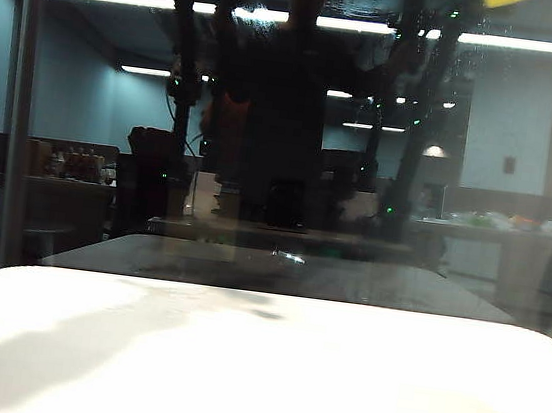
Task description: Reach upward to find where there is water on the glass, pick up the sponge from the table, dry the water, and finally place the sponge back on the table.
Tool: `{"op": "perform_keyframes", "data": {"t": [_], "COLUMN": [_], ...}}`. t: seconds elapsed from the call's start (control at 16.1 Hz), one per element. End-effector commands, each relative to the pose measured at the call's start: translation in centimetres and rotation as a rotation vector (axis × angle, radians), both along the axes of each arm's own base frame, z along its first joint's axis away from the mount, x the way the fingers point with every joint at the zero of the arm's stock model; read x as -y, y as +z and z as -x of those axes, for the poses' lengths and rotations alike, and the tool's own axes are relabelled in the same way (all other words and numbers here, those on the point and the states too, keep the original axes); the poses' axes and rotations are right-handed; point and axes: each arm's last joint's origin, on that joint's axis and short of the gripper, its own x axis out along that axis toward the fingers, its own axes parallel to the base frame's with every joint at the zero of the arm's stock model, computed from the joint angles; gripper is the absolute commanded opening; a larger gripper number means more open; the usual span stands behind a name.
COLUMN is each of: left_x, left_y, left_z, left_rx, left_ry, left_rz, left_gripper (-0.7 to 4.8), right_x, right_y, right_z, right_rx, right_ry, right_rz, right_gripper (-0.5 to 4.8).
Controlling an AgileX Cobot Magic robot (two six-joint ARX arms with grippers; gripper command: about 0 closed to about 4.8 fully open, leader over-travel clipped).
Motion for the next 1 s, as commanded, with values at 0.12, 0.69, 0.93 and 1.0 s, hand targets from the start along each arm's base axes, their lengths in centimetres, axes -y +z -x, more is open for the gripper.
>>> {"op": "perform_keyframes", "data": {"t": [0.12,0.69,0.93,1.0], "left_x": [0.0,0.0,0.4,0.4], "left_y": [0.3,0.2,0.1,0.1], "left_z": [0.3,0.2,0.4,0.4], "left_rx": [0.023,0.015,0.005,0.005], "left_ry": [0.000,-0.002,-0.027,-0.026], "left_rz": [0.002,0.001,0.000,0.000], "left_gripper": [-0.06,-0.06,-0.06,-0.06], "right_x": [2.4,0.7,-1.8,-2.7], "right_y": [1.7,6.2,5.4,5.2], "right_z": [1.8,9.0,9.0,9.1], "right_rx": [0.047,0.105,0.026,0.006], "right_ry": [-0.099,-0.029,0.026,0.019], "right_rz": [0.008,-0.027,0.002,0.045], "right_gripper": [-0.06,-0.06,-0.06,-0.06]}}
